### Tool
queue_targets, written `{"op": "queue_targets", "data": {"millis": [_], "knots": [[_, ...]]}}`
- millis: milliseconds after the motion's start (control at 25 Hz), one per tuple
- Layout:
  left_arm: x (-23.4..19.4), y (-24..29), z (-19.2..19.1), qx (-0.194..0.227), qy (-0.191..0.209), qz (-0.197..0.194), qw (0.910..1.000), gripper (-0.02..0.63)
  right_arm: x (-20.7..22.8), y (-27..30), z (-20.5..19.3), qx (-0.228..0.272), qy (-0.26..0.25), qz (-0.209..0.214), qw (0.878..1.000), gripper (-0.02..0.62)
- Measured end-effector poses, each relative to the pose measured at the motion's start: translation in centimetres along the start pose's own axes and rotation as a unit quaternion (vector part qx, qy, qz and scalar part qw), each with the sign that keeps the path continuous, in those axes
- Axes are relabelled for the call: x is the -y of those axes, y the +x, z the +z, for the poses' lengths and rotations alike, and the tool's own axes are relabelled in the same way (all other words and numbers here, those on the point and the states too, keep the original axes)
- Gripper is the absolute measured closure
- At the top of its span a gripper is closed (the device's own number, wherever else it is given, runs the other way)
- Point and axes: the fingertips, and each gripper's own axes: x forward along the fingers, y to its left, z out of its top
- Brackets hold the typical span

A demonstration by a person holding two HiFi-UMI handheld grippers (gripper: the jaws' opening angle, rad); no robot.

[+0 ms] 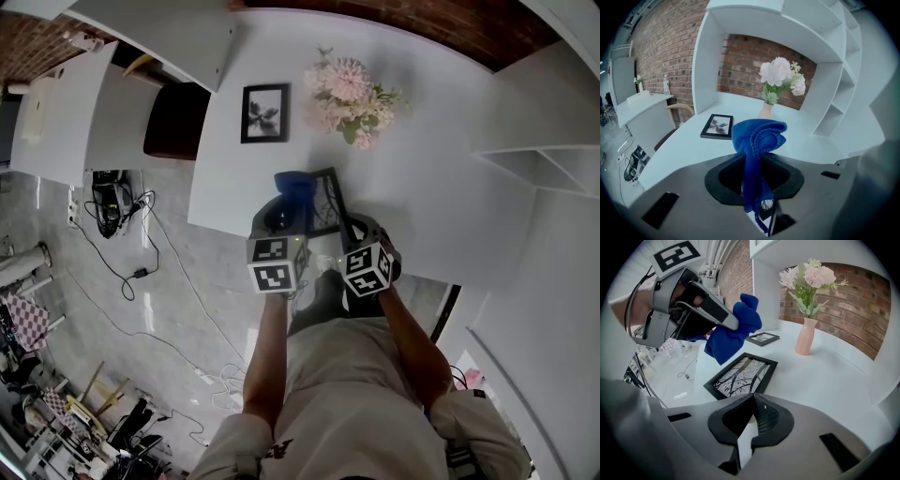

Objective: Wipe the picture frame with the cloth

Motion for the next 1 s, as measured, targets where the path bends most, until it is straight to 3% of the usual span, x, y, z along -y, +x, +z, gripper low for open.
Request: {"op": "queue_targets", "data": {"millis": [560,1000], "knots": [[4.8,5.8,-1.0,-0.026,0.019,-0.065,0.9974,0.509,-0.1,0.0,-0.1,0.004,0.006,0.002,1.000,0.598],[4.5,8.5,-3.4,-0.076,0.022,-0.051,0.9956,0.509,0.0,-0.1,0.0,0.007,0.004,-0.001,1.000,0.598]]}}
